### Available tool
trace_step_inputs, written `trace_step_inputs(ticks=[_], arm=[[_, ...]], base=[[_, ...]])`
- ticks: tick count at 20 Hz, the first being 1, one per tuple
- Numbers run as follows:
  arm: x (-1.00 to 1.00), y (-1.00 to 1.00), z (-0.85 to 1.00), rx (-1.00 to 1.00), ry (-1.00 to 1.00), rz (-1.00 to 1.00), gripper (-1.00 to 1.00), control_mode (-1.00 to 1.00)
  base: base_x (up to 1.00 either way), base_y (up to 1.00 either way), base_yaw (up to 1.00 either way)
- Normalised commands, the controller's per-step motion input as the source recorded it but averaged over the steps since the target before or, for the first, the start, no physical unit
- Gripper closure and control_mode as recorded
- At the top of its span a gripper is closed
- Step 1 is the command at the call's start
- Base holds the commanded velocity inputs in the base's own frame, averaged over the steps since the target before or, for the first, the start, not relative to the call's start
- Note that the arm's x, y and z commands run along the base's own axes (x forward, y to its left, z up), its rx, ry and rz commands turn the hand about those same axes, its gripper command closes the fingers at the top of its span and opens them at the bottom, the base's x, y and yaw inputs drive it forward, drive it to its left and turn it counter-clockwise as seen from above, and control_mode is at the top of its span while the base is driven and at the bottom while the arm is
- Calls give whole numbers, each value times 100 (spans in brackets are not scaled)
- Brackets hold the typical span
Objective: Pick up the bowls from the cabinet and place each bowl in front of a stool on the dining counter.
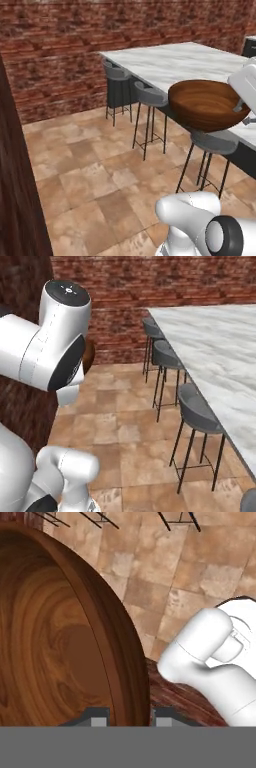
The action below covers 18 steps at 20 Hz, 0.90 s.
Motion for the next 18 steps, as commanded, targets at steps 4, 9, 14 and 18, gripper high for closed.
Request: trace_step_inputs(ticks=[4,9,14,18], arm=[[0,0,0,0,0,0,100,100],[0,0,0,0,0,0,100,100],[0,0,0,0,0,0,100,100],[0,0,0,0,0,0,100,100]], base=[[55,6,-73],[26,21,-85],[26,28,-86],[48,42,-78]])
